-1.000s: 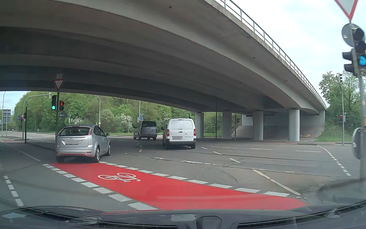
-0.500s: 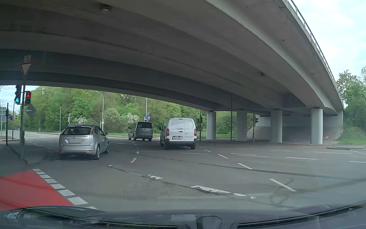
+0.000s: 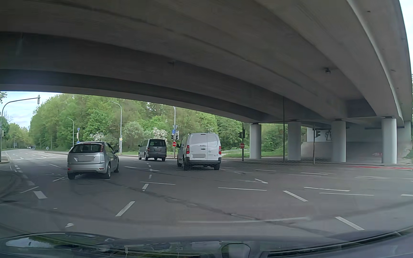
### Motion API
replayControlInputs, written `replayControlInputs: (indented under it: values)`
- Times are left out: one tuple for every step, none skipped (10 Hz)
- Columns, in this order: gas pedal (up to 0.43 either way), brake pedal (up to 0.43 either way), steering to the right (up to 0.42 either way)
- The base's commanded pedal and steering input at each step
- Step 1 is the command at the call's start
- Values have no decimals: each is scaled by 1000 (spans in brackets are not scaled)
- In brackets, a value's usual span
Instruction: Follow the waypoints while adhering to traffic rules and regulations
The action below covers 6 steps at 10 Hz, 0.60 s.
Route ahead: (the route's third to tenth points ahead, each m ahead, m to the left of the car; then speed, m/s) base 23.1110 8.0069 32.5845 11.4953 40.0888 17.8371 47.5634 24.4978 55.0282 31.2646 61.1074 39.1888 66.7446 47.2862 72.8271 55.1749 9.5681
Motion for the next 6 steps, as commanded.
replayControlInputs:
  values:
    - [118, 0, -44]
    - [118, 0, -40]
    - [118, 0, -42]
    - [118, 0, -48]
    - [118, 0, -53]
    - [118, 0, -58]
